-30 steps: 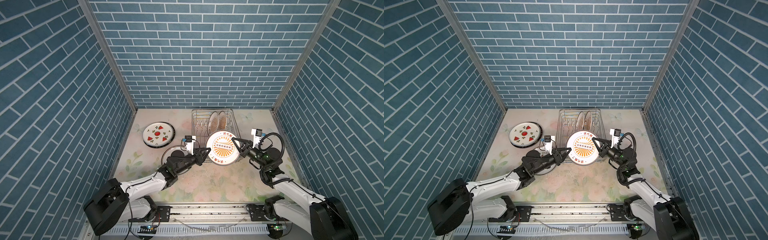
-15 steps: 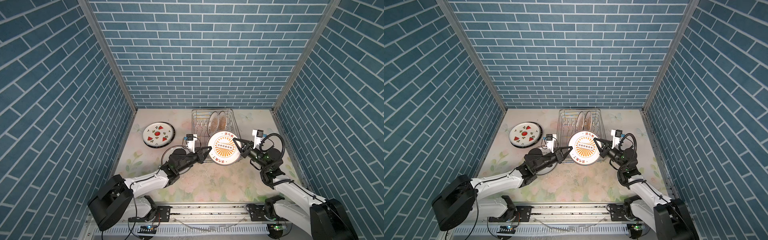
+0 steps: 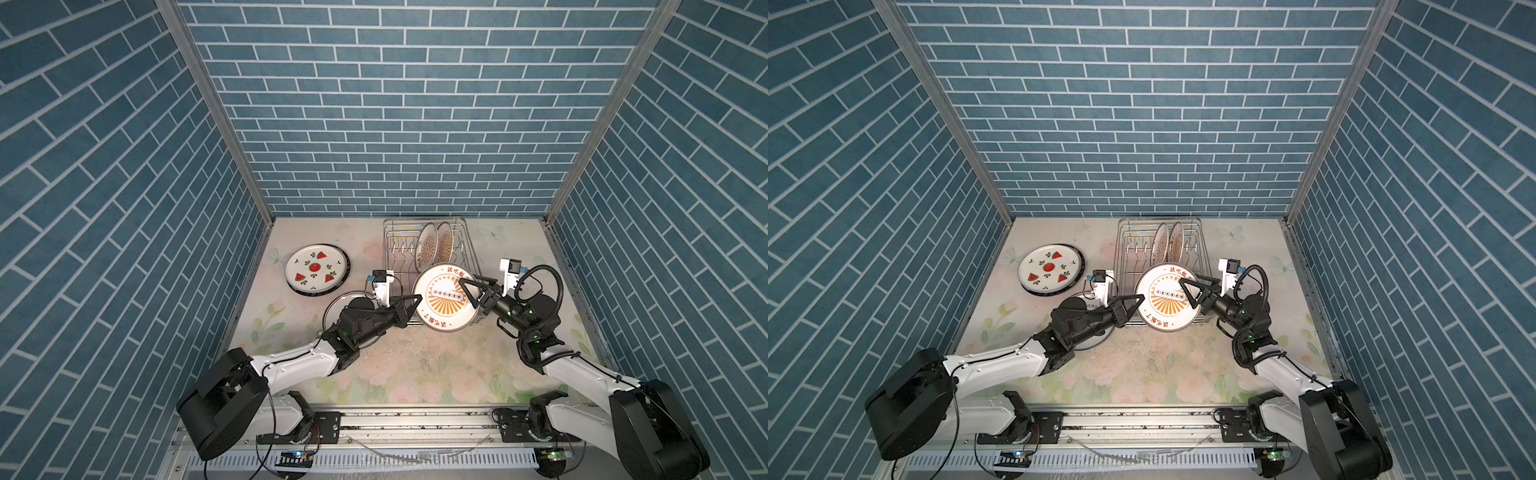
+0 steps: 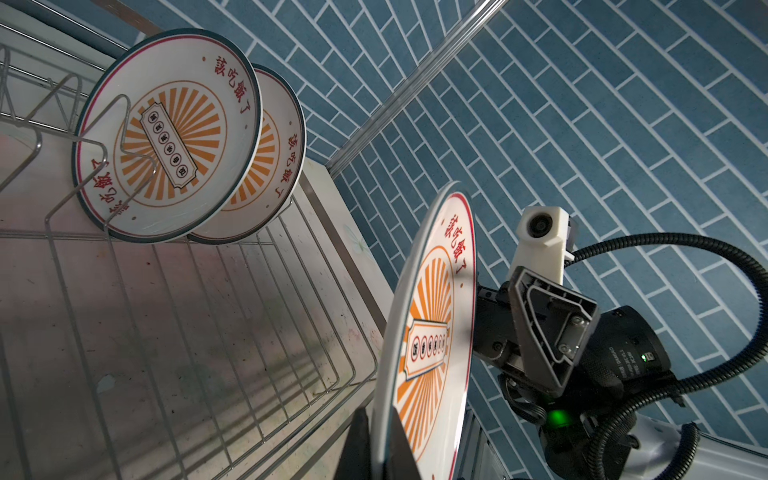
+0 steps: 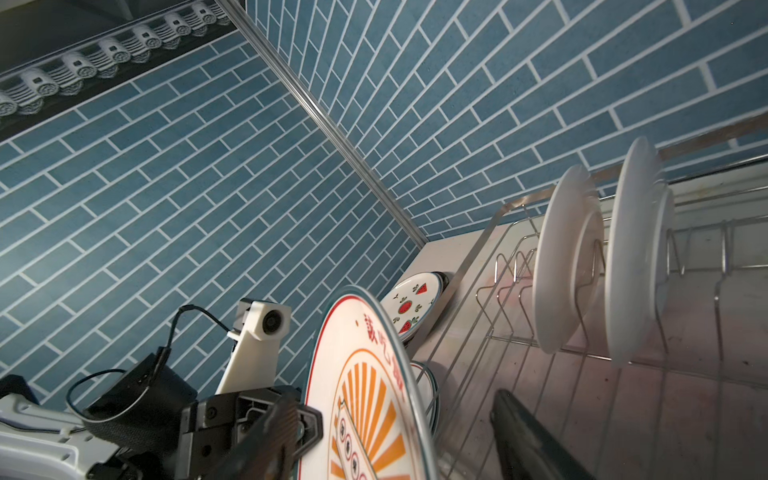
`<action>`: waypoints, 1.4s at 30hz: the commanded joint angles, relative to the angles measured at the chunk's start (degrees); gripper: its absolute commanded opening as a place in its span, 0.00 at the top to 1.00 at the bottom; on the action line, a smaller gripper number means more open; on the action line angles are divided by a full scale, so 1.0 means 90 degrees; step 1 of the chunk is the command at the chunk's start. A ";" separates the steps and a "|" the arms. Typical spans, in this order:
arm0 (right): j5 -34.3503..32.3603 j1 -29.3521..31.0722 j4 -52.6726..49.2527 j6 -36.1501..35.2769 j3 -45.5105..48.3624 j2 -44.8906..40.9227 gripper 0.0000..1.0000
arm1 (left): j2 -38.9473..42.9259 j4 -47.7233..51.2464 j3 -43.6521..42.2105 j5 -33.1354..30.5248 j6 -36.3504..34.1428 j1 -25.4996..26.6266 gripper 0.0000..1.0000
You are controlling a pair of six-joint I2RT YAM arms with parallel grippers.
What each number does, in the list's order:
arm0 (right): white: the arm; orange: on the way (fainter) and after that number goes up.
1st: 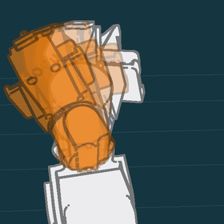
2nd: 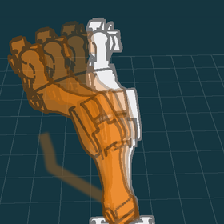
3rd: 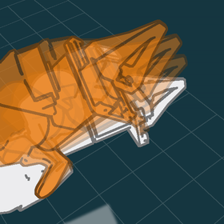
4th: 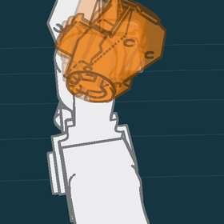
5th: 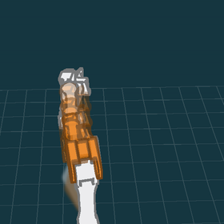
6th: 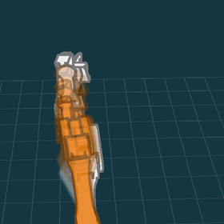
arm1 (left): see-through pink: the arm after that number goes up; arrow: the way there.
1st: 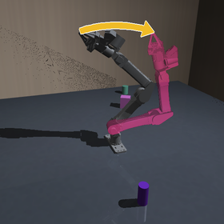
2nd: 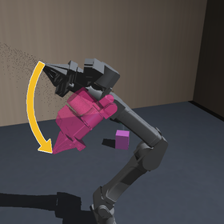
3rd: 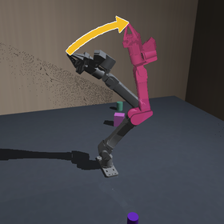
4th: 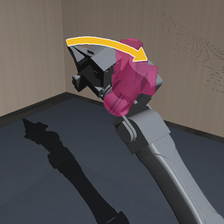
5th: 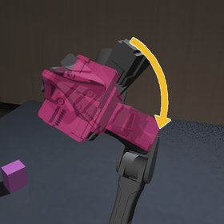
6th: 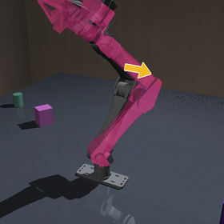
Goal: Unload the plates from the dish rack
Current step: 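Close the left gripper on the sunburst plate rim held by the right gripper, then carry the plate toward the lettered stack with the left gripper while the right releases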
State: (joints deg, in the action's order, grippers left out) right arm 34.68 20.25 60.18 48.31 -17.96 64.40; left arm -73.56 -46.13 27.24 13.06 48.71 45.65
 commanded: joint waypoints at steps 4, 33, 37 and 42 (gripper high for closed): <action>-0.0007 0.0031 -0.0041 0.0084 -0.0149 0.0033 0.01 | 0.0134 -0.0457 -0.0106 -0.0160 0.0147 -0.0046 1.00; -0.0796 0.0844 -0.1174 -0.1180 -0.0392 -0.0486 0.01 | 0.1800 -0.0680 -0.1596 -0.1634 0.1032 -0.0541 1.00; -0.0430 0.1335 -0.0867 -0.1546 -0.0487 -0.0307 0.01 | 0.2148 -0.0227 -0.1597 -0.1743 0.0975 -0.0541 1.00; -0.0730 0.1705 -0.1326 -0.1907 -0.0730 -0.0134 0.01 | 0.2762 0.0020 -0.1990 -0.2377 0.1096 -0.0548 1.00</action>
State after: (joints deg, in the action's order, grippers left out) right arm 28.73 34.26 48.21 35.44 -21.93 62.39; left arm -51.62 -46.26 10.83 -3.84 57.65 41.10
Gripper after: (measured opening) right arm 0.989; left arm 0.077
